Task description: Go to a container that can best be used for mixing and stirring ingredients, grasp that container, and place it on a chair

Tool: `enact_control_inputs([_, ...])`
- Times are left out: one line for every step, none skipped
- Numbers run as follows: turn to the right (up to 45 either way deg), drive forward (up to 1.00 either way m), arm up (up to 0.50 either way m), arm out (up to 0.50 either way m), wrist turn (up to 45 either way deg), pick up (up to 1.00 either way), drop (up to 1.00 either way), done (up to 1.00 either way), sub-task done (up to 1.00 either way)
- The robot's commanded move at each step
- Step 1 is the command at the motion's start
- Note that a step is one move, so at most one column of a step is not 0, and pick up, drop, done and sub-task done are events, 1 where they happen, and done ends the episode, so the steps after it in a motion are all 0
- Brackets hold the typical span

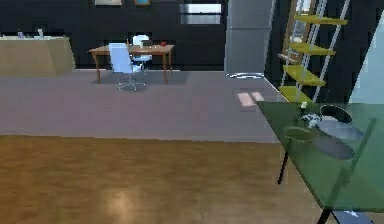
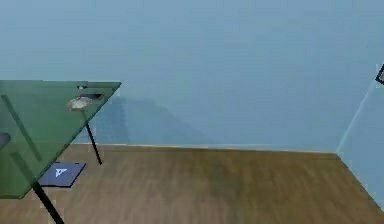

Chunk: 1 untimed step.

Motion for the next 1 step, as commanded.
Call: enact_control_inputs([0.0,0.35,0.0,0.0,0.0,0.0,0.0,0.0,0.0])
